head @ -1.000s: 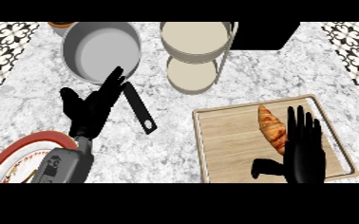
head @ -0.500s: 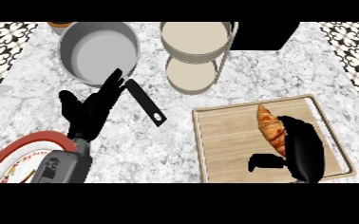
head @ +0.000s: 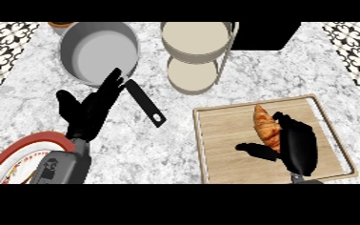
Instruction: Pick the croissant from the tray and place it in the tiered basket
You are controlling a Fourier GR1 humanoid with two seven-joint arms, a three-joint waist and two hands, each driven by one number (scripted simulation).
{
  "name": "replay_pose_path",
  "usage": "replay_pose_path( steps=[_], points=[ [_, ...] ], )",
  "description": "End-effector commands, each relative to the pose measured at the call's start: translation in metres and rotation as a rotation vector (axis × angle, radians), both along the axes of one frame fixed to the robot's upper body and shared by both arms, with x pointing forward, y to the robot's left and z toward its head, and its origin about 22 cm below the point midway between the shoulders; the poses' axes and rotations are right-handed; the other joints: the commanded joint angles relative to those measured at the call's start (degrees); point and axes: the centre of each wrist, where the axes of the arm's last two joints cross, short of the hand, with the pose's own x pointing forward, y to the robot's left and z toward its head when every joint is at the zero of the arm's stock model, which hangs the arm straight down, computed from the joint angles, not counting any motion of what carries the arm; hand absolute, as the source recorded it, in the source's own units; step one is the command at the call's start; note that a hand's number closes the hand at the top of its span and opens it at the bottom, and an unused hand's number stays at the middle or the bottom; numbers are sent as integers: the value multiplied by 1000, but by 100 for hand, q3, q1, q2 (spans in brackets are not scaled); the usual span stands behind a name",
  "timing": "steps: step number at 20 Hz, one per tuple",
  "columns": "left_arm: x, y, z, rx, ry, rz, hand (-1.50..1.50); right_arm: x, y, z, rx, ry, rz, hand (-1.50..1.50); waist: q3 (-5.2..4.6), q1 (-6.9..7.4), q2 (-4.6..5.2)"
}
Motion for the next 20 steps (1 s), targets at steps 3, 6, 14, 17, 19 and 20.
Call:
replay_pose_path(
  steps=[3, 6, 14, 17, 19, 20],
  points=[
    [0, -4, -1, 5, 9, 7, 0, -15, 58, -16, 291, 148, -358, 150, 115, 23, 60],
    [-1, 3, -2, -2, 4, 19, 0, -39, 50, -30, 443, 276, -645, 150, 138, -87, 98],
    [-3, 3, -7, 18, 24, 5, 0, -15, 107, 40, 711, 81, -726, 150, 89, 30, -19],
    [1, 6, 0, 15, 14, 14, 0, -8, 122, 71, 766, -29, -680, 150, 78, 11, -62],
    [0, 6, -6, 23, 29, 16, 0, -7, 130, 90, 752, -87, -638, 150, 59, -61, -57],
    [-1, 7, -3, 16, 25, 12, 0, 0, 129, 100, 715, -141, -632, 150, 48, -15, -92]
  ],
)
